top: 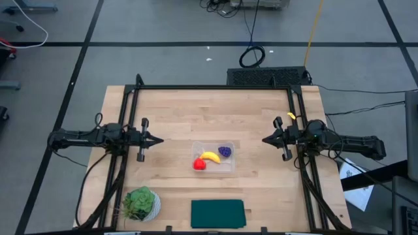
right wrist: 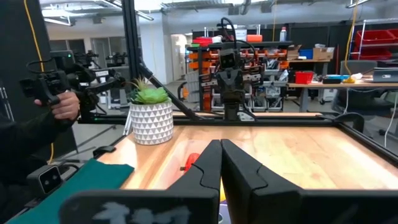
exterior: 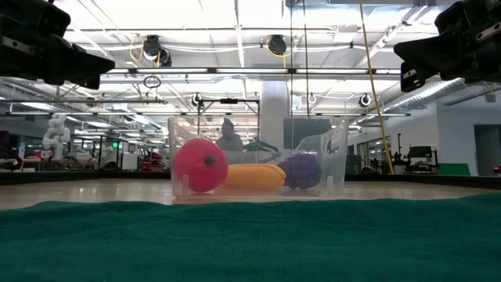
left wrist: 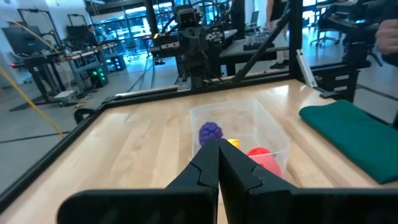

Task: Pick and placing Produce into tupperware
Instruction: Return to Home Position

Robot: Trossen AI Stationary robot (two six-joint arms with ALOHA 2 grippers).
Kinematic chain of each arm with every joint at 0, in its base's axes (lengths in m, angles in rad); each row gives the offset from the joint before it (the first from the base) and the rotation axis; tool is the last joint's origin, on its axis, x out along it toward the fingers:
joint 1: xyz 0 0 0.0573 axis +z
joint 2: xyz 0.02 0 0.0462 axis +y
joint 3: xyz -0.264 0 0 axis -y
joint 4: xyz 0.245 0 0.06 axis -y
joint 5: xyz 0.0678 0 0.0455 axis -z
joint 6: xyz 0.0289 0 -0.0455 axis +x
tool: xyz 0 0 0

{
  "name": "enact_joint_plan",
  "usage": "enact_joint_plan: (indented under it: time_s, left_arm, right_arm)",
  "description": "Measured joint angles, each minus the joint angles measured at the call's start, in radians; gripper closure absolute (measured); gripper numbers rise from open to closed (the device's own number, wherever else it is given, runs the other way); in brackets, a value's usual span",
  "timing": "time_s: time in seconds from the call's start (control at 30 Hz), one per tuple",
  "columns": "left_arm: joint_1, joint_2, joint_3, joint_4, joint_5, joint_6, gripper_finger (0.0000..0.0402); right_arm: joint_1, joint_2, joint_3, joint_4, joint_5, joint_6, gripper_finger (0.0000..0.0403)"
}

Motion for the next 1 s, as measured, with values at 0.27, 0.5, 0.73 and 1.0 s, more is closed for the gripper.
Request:
enact_joint_plan:
  time_s: [0.27, 0.5, 0.73, 1.0]
  left_arm:
    - [0.000, 0.000, 0.000, -0.004, 0.013, -0.016, 0.0395]
    - [0.000, 0.000, 0.000, -0.014, 0.014, -0.022, 0.0400]
    - [0.000, 0.000, 0.000, -0.013, -0.027, -0.016, 0.0399]
    - [0.000, 0.000, 0.000, -0.013, -0.029, -0.011, 0.0389]
  right_arm:
    - [0.000, 0.003, 0.000, -0.010, 0.000, 0.003, 0.0403]
    - [0.000, 0.003, 0.000, -0.008, 0.000, 0.001, 0.0403]
    - [0.000, 0.003, 0.000, -0.008, 0.001, 0.006, 0.0403]
    - [0.000, 0.003, 0.000, -0.008, 0.002, 0.000, 0.0403]
